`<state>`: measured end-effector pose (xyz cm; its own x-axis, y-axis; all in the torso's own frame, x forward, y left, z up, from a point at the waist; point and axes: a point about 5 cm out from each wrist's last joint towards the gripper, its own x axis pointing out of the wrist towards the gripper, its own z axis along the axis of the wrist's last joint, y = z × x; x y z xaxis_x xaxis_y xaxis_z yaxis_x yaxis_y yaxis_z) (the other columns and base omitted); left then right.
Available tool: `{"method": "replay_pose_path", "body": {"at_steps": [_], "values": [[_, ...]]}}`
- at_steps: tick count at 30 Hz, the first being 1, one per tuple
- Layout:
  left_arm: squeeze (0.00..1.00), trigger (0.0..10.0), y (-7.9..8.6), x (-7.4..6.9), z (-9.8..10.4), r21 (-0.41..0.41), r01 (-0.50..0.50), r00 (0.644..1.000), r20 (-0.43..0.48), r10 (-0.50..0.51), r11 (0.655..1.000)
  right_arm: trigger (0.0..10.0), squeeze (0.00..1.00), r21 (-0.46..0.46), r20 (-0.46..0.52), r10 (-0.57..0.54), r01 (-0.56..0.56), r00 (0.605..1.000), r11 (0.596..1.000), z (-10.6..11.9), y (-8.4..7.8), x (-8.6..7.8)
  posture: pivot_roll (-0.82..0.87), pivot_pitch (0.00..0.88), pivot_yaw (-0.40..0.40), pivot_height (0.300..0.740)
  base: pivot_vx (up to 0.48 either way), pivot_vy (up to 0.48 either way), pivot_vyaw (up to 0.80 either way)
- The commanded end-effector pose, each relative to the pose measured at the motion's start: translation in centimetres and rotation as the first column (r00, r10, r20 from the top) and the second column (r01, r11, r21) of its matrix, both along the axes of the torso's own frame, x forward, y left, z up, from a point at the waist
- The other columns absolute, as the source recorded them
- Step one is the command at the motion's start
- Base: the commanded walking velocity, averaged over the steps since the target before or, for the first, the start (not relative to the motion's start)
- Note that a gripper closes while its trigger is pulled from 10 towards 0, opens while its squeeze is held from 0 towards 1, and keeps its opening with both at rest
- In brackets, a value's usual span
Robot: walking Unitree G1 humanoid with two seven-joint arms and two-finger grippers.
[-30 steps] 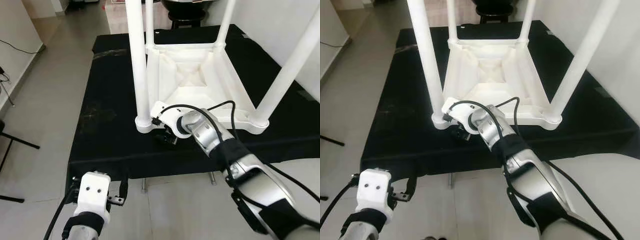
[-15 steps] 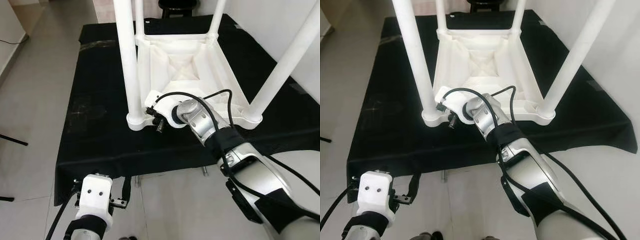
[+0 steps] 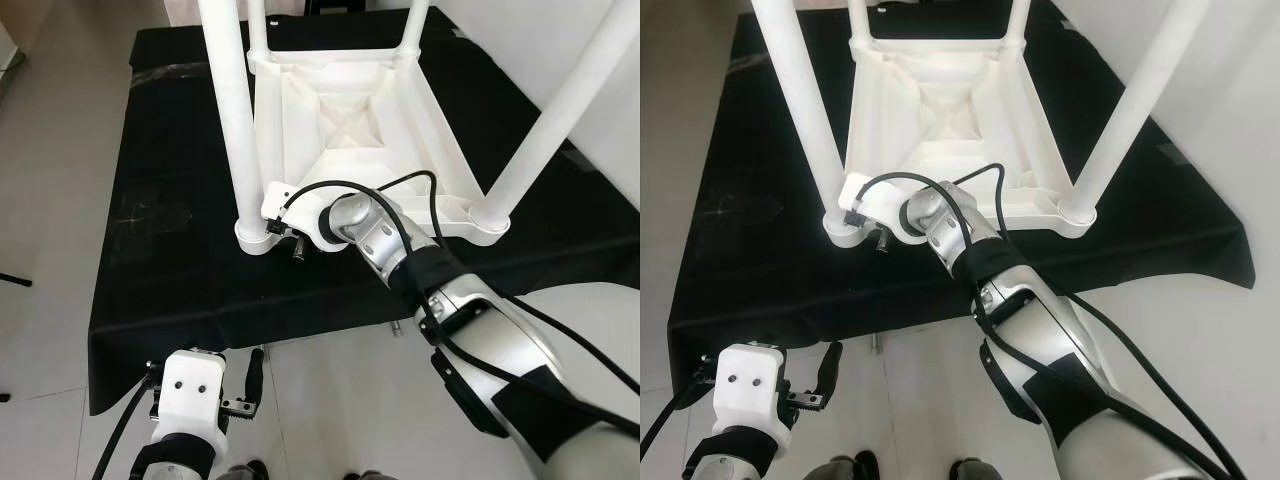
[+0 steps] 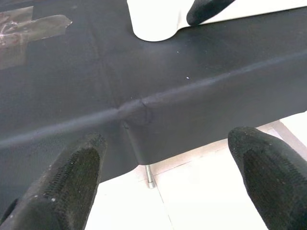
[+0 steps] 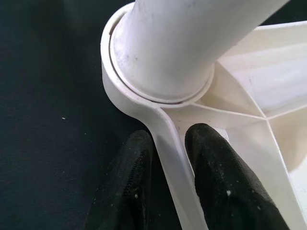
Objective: Building children table
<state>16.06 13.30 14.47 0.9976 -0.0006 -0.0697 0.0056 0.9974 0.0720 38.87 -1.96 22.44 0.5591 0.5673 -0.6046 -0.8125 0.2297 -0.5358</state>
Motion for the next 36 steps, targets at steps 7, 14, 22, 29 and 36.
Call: {"method": "replay_pose_path", "body": {"at_steps": [7,14,22,29,36], "values": [[0.00,10.0,-0.1,-0.3,0.0,-0.009,-0.008,1.000,-0.019,0.008,1.000,0.0,0.00,-0.113,-0.152,0.007,-0.024,0.988,0.993,-3.0,-0.3,-0.6,-0.01,0.275,-0.084,0.740,0.000,0.000,0.00],[0.00,10.0,-0.2,-0.3,-0.1,-0.015,-0.009,1.000,-0.020,0.008,1.000,0.0,0.00,-0.044,-0.072,0.218,-0.222,0.973,0.974,-1.8,1.4,-1.3,-0.01,0.269,-0.086,0.740,0.000,0.000,0.00],[0.00,10.0,-0.1,-0.1,-0.2,-0.020,-0.006,1.000,-0.022,0.006,1.000,0.0,0.00,0.079,0.031,0.571,-0.572,0.820,0.817,-0.9,3.2,-4.8,-0.02,0.256,-0.078,0.740,0.000,0.000,0.00],[0.00,10.0,0.1,-0.1,-0.2,-0.022,-0.003,1.000,-0.023,0.003,1.000,0.0,0.00,0.099,0.117,0.665,-0.675,0.738,0.731,-1.0,4.4,-7.0,-0.02,0.257,-0.068,0.740,0.000,0.000,0.00],[0.00,10.0,0.2,-0.1,-0.1,-0.019,0.000,1.000,-0.026,0.000,1.000,0.0,0.00,0.135,0.230,0.702,-0.736,0.674,0.663,-0.2,6.7,-8.8,-0.01,0.265,-0.060,0.740,0.000,0.000,0.00]]}}
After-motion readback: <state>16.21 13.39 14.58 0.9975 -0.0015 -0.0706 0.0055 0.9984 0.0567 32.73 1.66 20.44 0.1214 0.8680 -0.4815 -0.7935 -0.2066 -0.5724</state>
